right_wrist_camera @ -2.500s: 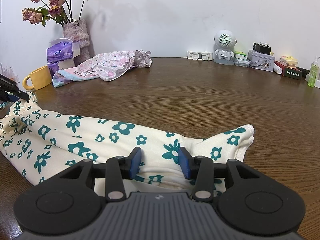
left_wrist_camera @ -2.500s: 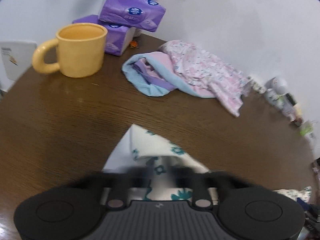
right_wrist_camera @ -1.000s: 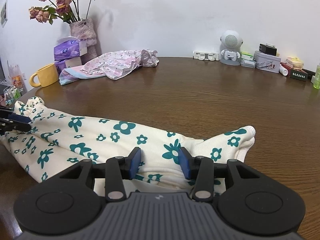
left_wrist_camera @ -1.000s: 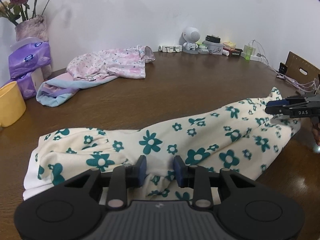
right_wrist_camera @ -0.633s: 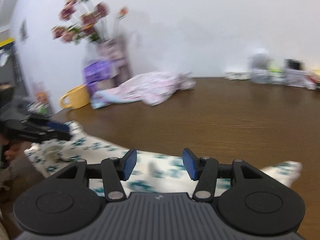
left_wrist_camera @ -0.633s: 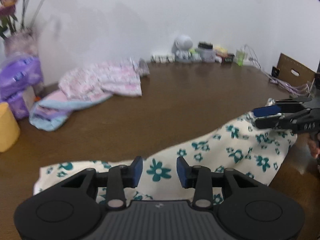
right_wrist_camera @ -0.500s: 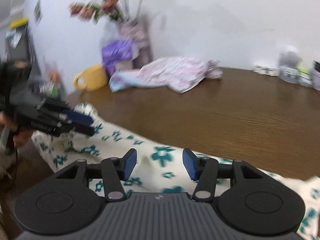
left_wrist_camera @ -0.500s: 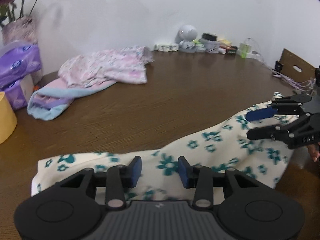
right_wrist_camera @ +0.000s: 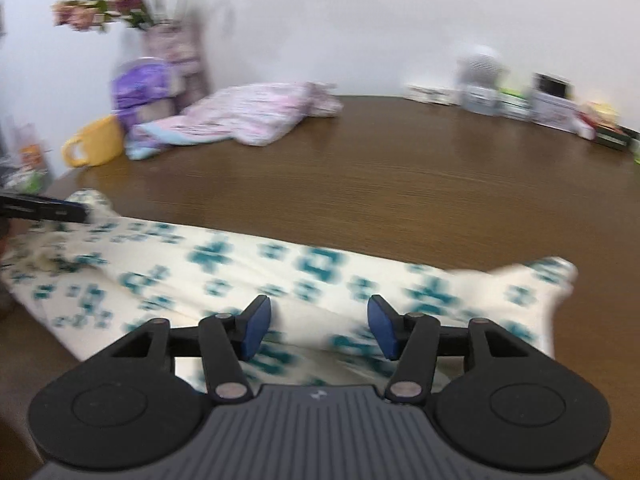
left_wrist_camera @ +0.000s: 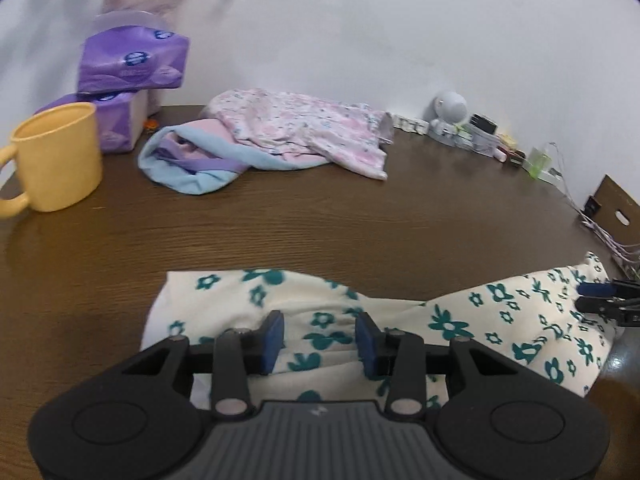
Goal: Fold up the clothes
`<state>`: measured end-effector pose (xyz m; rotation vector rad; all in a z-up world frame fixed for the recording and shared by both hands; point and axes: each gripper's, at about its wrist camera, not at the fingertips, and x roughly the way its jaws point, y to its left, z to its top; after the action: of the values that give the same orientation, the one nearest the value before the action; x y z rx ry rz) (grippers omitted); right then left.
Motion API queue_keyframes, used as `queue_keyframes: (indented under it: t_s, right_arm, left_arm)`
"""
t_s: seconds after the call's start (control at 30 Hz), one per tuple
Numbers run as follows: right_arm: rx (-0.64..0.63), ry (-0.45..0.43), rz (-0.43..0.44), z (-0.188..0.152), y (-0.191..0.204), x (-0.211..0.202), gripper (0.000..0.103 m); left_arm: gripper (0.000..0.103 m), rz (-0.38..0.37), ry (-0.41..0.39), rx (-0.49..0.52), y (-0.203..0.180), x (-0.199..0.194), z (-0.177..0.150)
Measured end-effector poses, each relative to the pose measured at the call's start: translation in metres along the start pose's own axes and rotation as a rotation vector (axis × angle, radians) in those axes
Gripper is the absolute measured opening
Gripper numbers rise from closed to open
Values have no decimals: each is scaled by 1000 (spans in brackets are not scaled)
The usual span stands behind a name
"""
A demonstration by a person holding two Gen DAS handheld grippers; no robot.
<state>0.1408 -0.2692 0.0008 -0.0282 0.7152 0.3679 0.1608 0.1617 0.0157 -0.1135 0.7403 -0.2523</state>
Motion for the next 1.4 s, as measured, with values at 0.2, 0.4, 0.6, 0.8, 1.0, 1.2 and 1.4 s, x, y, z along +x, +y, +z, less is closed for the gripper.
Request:
queue_keyframes:
  t_s: [0.2,0.4,0.6,0.8,1.0,1.2,1.4]
  right_arm:
    - [-23,-27,-46,-7,4,0,57]
    - [-53,-38,-80,-3,6,-8,58]
    - [-27,-58,-149,-5,-14,-17,58]
    - [20,-48,-146,-10,-31,-7,58]
    - [127,-94,-103,-9,-47,-24,58]
    - [323,-110,-118,-6,-89,-37,57]
    - [442,-97,1,7,-110,-13,9]
  left_arm:
    - [38,81,-26,74,-16,0,-7]
    - [38,128,-67,46,-19,-19,-7]
    - [38,125,-47,19,-18,-21,-17]
    - [38,134,-44,27,-17,-18,-21]
    - [38,146,-50,37,-20,-18,-23]
    - [38,150,-49,39,-21,-17,-22]
    - [38,148,-50,38,-20,-17,-21]
